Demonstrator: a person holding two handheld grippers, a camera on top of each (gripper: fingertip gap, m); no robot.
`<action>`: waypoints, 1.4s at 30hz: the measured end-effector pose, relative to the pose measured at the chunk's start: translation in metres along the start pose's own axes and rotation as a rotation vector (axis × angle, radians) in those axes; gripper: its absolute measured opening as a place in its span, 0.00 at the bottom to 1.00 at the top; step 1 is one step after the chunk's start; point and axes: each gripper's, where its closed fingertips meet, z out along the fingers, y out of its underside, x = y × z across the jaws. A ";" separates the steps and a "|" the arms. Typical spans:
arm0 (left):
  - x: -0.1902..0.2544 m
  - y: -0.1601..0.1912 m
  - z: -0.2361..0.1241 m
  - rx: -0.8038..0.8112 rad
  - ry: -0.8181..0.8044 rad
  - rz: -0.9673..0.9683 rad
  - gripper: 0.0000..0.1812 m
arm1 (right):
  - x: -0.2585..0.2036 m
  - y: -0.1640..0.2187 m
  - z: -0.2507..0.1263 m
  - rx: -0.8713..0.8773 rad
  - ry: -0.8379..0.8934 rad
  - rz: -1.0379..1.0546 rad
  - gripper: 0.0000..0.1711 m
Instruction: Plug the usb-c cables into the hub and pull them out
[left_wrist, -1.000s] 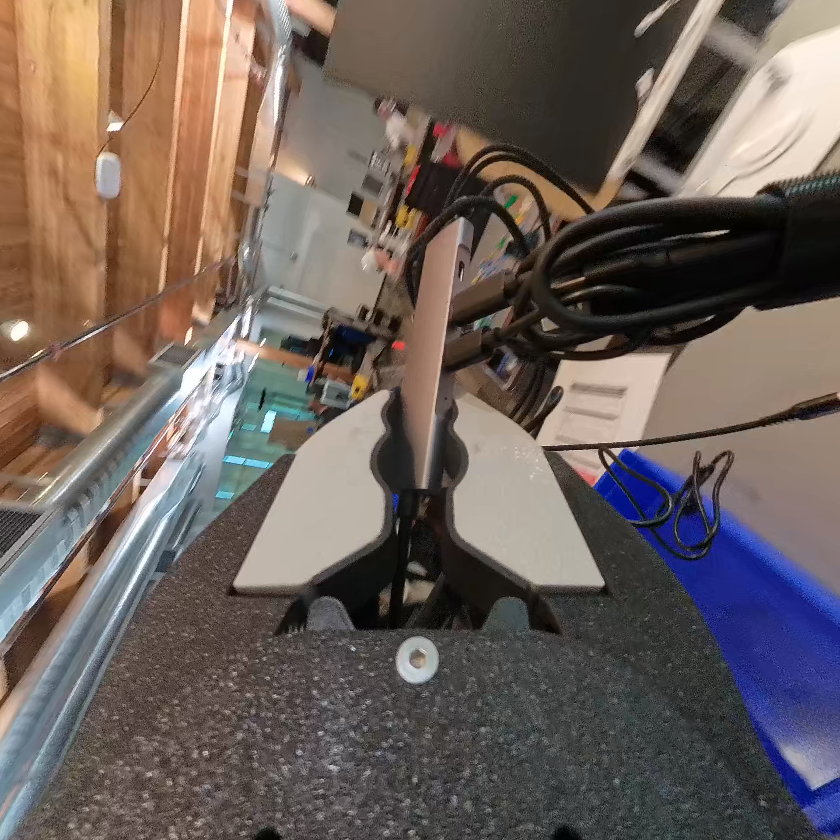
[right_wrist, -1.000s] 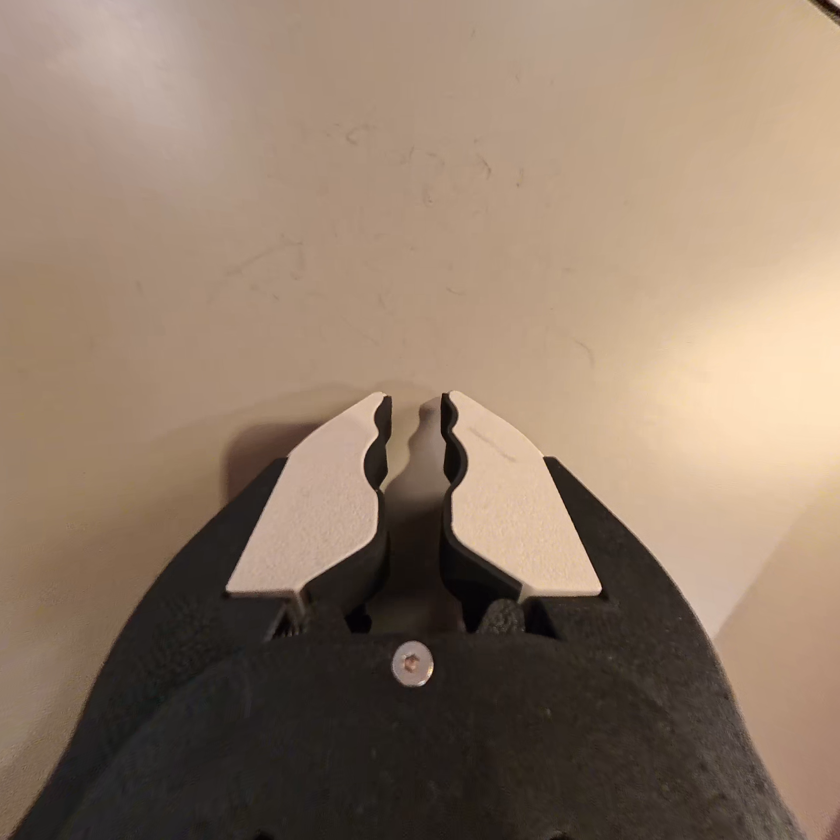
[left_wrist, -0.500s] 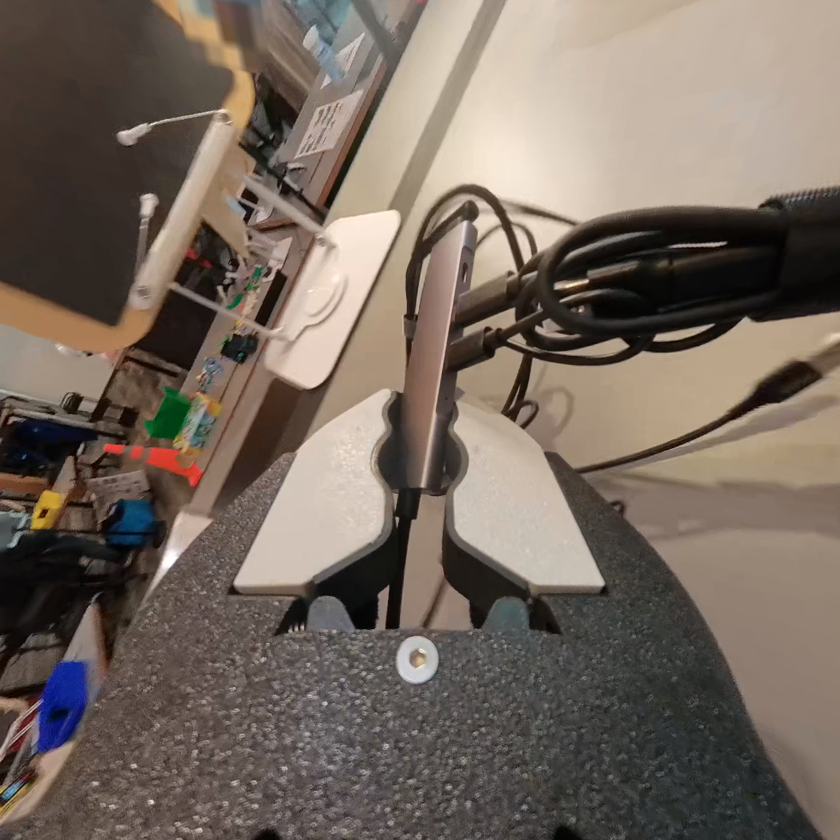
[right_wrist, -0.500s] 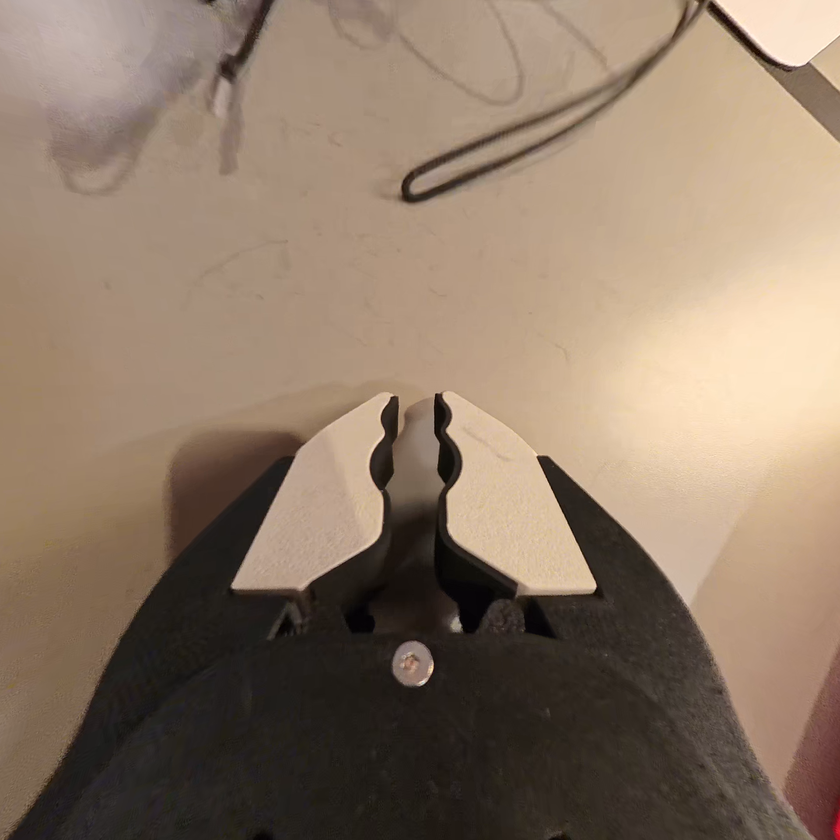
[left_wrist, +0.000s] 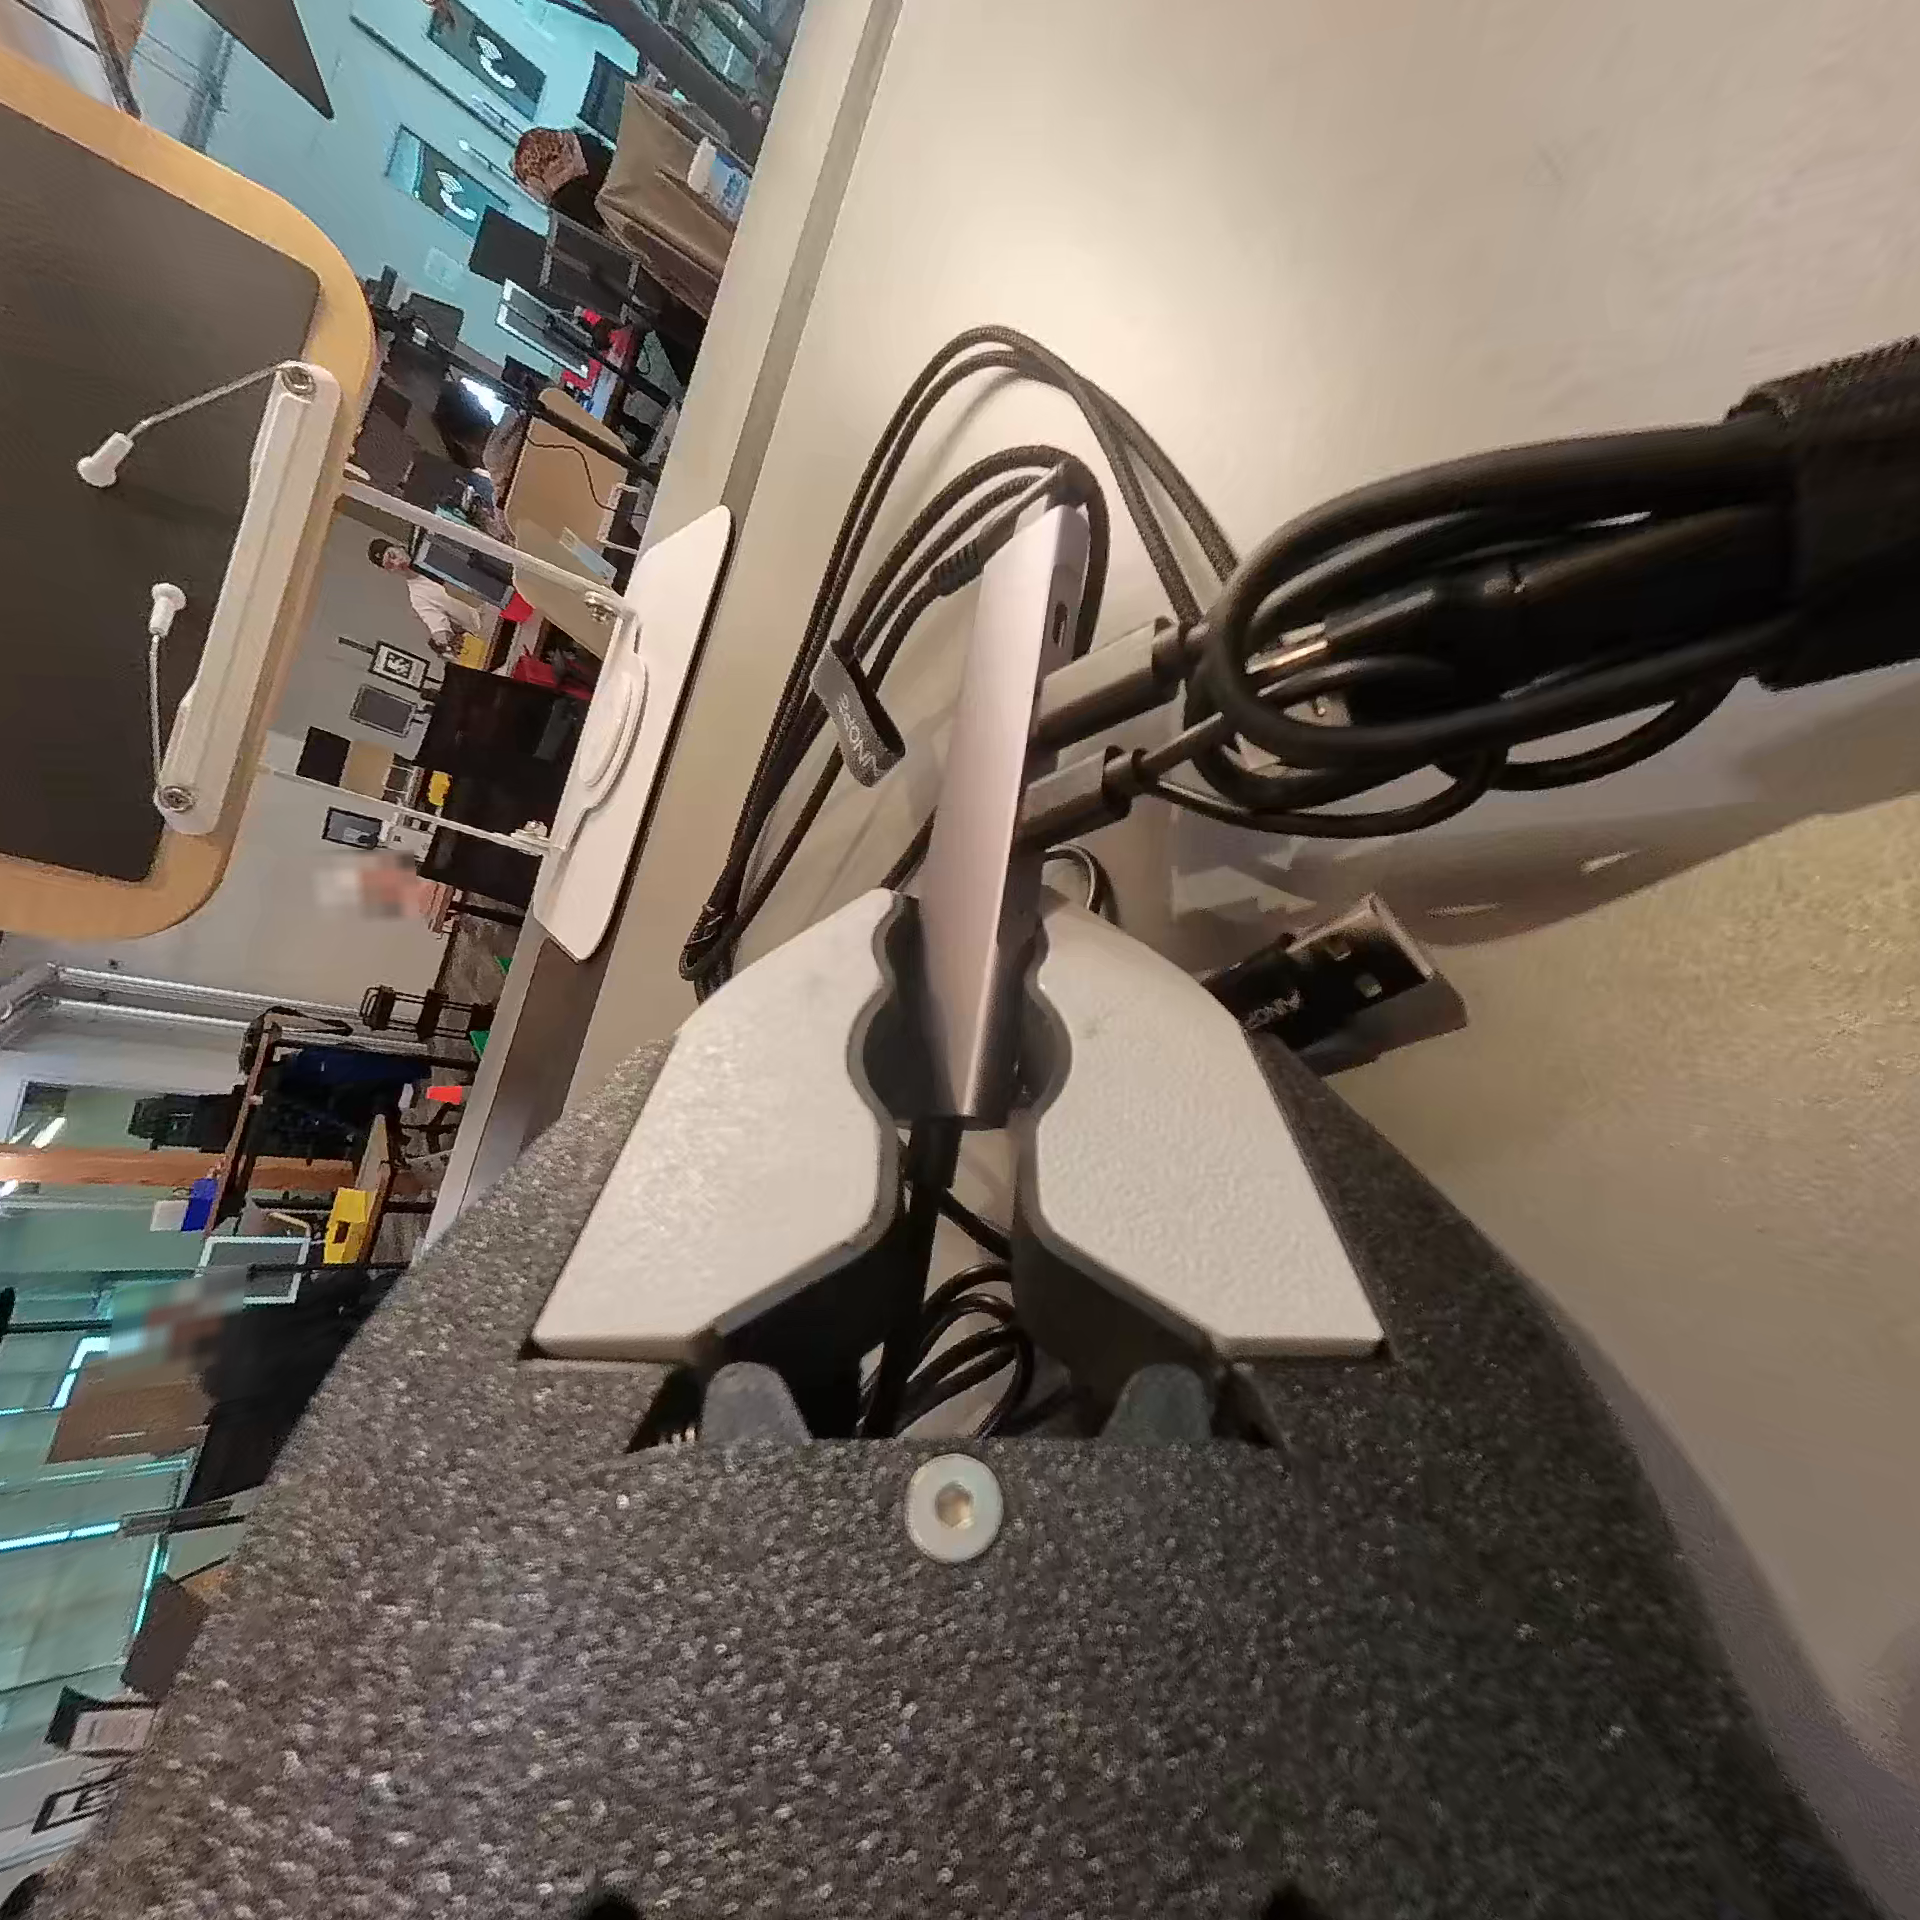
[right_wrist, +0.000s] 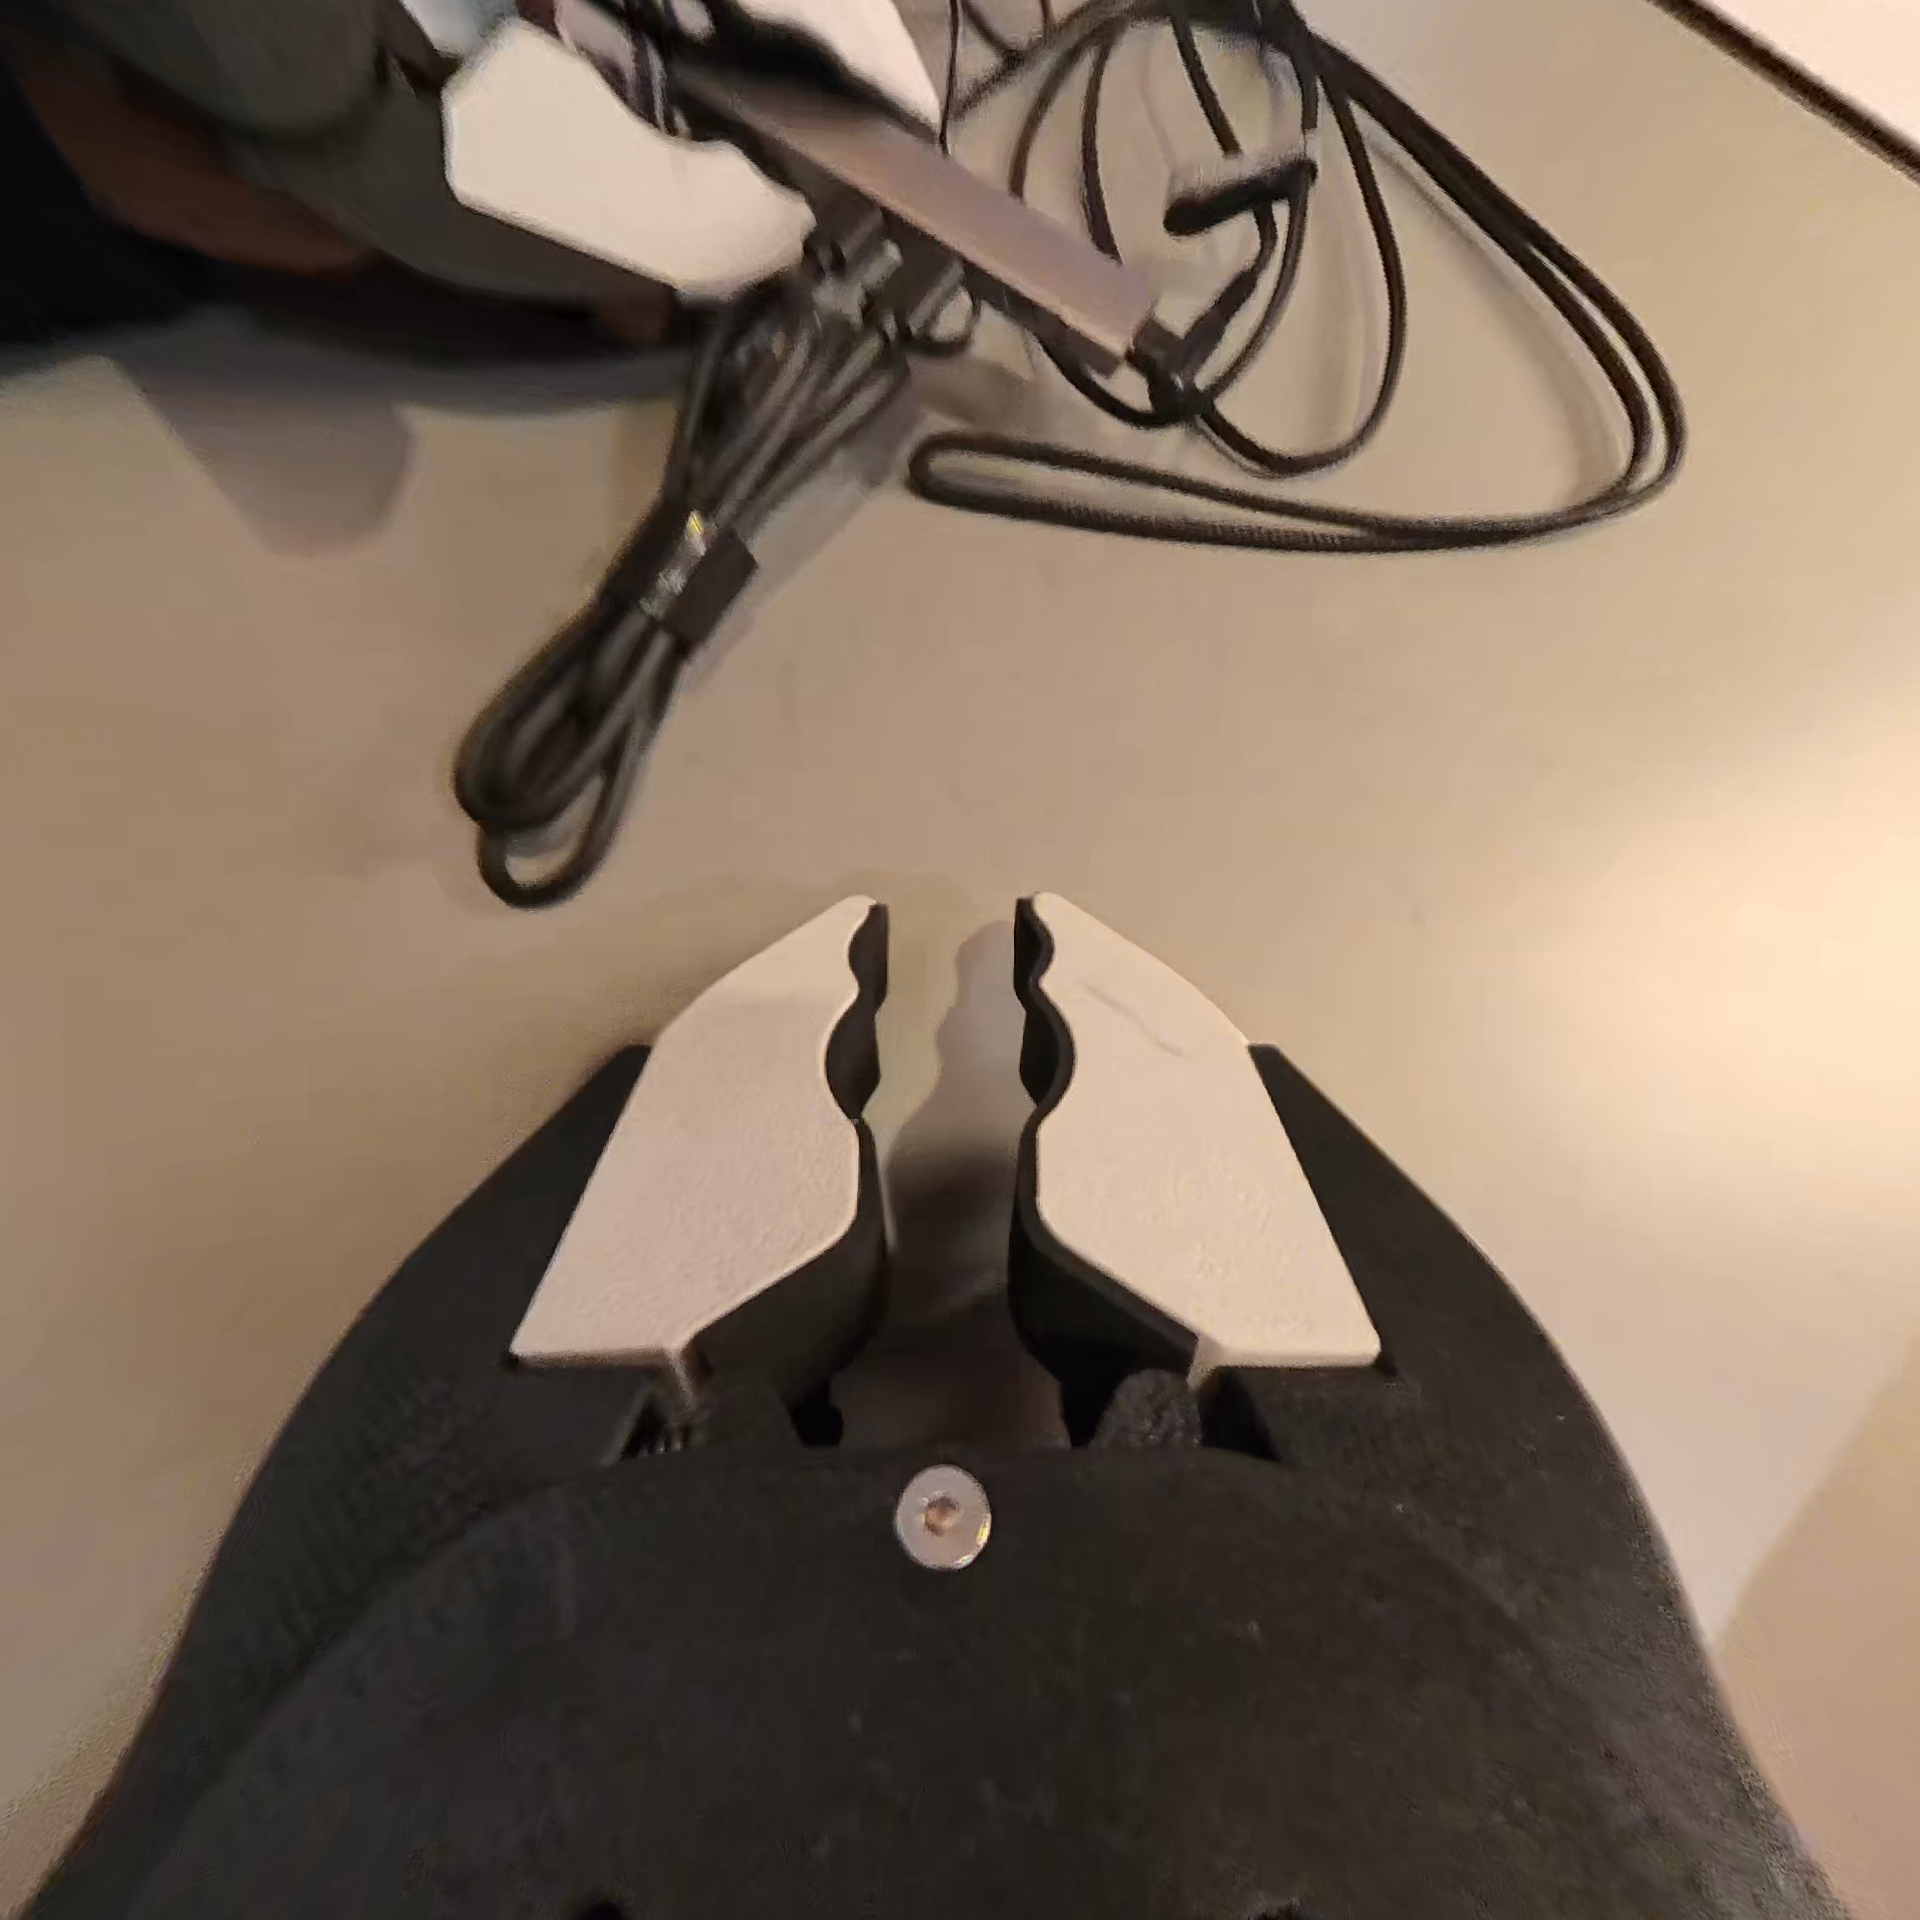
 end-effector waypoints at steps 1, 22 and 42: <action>0.000 0.000 0.000 -0.002 -0.004 0.006 0.10 | -0.004 -0.008 0.002 0.031 -0.031 0.026 0.14; 0.037 -0.041 -0.021 0.195 0.107 0.069 0.10 | 0.004 -0.065 0.050 0.195 0.486 -0.815 0.10; 0.025 -0.023 -0.032 0.214 0.125 0.007 0.11 | 0.024 -0.061 0.040 0.176 0.590 -0.770 0.10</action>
